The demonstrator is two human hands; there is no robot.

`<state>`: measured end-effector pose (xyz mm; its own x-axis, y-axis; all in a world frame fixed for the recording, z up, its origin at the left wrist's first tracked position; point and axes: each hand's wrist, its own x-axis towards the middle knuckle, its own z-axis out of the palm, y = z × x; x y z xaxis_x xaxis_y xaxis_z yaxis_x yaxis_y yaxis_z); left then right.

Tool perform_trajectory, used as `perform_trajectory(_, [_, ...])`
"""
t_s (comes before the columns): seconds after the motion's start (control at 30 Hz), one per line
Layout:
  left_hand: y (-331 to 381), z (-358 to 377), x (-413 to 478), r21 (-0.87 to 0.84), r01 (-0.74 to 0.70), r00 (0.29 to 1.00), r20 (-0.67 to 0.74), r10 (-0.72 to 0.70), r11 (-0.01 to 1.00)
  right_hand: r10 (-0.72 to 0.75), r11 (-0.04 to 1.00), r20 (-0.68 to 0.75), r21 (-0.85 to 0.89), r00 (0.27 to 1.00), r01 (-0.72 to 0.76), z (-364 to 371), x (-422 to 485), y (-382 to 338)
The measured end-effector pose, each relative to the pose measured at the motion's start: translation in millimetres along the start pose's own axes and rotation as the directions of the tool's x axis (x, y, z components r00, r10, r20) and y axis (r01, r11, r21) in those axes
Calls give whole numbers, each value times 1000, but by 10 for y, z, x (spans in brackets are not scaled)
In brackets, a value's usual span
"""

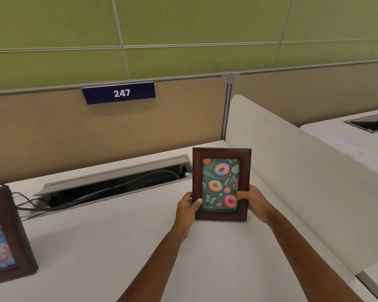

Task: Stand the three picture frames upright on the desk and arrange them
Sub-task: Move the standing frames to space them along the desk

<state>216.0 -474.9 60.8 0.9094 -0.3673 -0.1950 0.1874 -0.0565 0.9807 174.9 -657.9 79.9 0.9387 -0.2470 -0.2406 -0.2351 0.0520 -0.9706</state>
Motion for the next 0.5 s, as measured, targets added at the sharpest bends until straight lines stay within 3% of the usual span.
perform_trajectory(0.5, [-171,-12,-116,200,-92,994,-47,104,975,6,1000,-52,-11,999,-7,7,-20,118])
